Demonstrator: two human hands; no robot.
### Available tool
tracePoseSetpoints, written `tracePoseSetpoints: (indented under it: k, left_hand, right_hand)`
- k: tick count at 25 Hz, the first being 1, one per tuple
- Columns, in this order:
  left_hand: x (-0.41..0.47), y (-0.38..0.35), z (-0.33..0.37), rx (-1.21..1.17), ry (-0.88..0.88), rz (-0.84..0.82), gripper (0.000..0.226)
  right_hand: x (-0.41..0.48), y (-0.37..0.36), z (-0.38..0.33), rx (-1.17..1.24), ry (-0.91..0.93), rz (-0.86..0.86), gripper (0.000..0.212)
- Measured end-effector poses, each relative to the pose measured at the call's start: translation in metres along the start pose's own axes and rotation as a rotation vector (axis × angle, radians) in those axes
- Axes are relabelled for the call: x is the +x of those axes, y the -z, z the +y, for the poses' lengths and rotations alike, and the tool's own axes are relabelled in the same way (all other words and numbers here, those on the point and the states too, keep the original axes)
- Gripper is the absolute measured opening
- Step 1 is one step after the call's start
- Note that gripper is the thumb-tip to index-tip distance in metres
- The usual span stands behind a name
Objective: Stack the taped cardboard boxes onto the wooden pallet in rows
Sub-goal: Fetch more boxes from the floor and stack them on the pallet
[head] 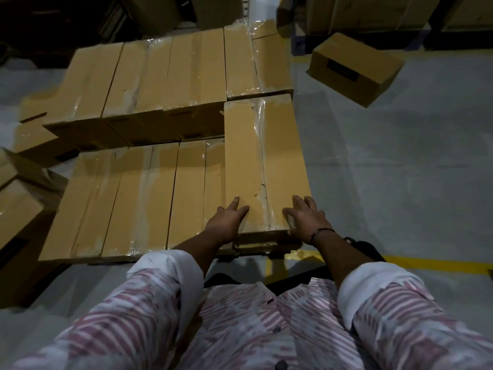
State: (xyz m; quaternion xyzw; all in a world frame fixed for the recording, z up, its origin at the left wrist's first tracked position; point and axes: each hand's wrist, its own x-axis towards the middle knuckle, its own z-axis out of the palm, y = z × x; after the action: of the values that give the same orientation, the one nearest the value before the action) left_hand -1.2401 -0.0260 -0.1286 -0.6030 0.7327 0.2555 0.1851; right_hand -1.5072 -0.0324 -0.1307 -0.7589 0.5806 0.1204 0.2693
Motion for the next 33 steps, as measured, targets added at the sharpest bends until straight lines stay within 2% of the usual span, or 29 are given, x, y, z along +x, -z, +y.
tracePoseSetpoints:
  k: [10,15,17,22,26,29,33]
  left_hand:
    - [-0.001,-0.005,0.001,-0.013,0.006,0.01,0.09]
    - [-0.002,0.011,0.015,-0.017,0.072,-0.08,0.096]
    - [-0.006,0.027,0.025,0.026,0.066,-0.082,0.092]
    - [-0.005,0.092,0.028,0.005,0.006,0.096,0.076]
    - [0.021,0.16,0.018,-0.08,0.054,0.298,0.066]
    - [0.072,0.2,0.004,-0.172,0.094,0.365,0.061]
    - [0.188,0.242,-0.022,-0.323,0.192,0.371,0.062]
  right_hand:
    - [-0.001,-0.003,0.007,0.036,0.013,-0.021,0.053]
    - [-0.004,0.003,0.002,0.076,0.0,-0.003,0.046]
    - [-0.006,0.014,-0.004,0.112,-0.024,0.017,0.045]
    - [-0.003,0.076,-0.017,0.137,-0.071,0.088,0.05]
    - [0.029,0.15,-0.022,0.161,-0.084,0.203,0.049]
    - [0.083,0.198,-0.017,0.177,-0.082,0.252,0.05]
    - [0.21,0.243,0.015,0.222,-0.045,0.24,0.054]
